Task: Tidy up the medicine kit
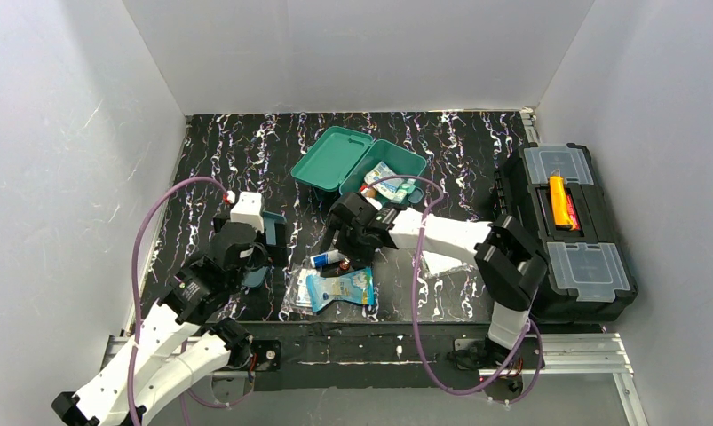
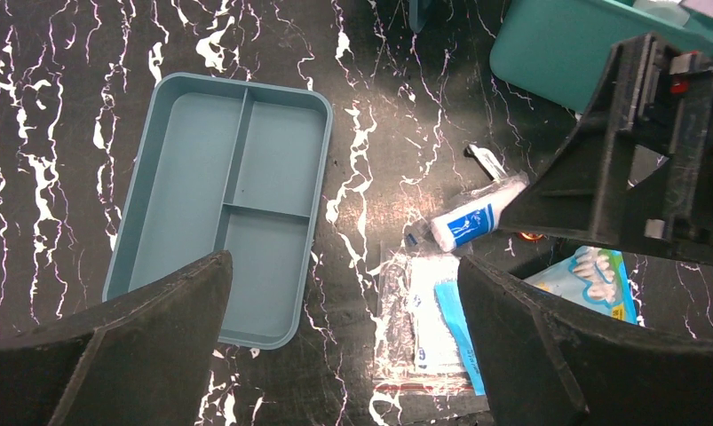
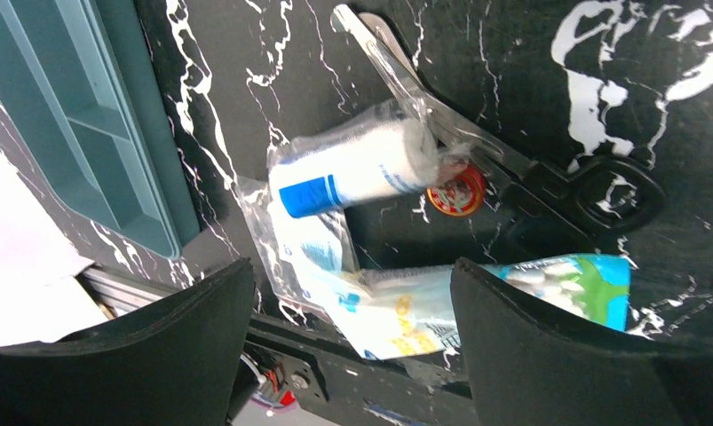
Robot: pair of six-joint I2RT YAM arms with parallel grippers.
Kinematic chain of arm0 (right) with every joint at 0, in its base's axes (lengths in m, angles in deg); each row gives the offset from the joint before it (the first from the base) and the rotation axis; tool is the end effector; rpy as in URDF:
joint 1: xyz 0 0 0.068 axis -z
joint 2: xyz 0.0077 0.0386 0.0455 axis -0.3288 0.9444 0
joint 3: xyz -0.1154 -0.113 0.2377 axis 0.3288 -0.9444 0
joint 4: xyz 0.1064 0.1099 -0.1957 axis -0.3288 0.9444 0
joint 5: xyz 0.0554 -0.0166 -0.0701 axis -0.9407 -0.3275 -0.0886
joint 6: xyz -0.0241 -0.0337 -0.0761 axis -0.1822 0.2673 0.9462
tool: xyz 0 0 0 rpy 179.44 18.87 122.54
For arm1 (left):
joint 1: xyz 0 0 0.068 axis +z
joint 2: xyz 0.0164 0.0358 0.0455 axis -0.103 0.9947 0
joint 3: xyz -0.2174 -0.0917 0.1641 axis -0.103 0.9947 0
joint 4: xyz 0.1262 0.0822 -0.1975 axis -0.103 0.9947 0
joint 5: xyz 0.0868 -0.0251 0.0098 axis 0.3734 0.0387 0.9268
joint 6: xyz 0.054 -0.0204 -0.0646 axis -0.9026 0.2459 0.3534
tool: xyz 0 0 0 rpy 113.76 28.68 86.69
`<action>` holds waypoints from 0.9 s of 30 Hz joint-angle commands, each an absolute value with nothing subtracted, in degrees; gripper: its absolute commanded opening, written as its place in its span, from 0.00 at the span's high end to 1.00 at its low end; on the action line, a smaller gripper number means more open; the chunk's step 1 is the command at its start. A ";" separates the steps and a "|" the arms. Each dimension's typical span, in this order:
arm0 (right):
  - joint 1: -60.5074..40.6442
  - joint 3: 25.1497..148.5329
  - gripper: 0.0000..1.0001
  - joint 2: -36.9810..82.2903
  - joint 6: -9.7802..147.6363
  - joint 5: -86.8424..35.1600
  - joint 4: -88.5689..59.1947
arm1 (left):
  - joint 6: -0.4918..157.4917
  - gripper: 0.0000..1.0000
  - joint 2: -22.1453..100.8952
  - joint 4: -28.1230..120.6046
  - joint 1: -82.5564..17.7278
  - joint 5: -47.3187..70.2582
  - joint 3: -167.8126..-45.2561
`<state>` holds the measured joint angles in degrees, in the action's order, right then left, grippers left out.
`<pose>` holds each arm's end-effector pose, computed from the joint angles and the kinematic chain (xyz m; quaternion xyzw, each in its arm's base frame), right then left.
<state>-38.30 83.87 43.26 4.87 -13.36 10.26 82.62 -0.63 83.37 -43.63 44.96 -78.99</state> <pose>0.2175 0.3295 0.2046 0.1237 0.9437 0.2562 0.1686 0.1306 -0.0598 0.3090 0.0439 0.8336 -0.0678 0.5464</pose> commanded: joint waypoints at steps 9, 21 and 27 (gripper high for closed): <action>-38.73 93.67 0.16 53.92 -2.73 -13.89 12.87 | 83.62 0.02 -2.09 84.21 -43.82 46.30 -80.76; -38.75 100.09 0.24 59.94 -0.97 -10.72 19.15 | 83.53 0.02 -3.16 83.76 -43.85 45.33 -80.52; -39.02 102.11 0.26 61.92 0.50 -8.61 22.03 | 83.41 0.02 -3.26 83.61 -43.86 44.97 -80.50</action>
<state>-38.54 101.27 59.28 0.13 -9.07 17.62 83.06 -2.80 83.37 -43.65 44.83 -78.99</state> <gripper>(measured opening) 0.741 0.981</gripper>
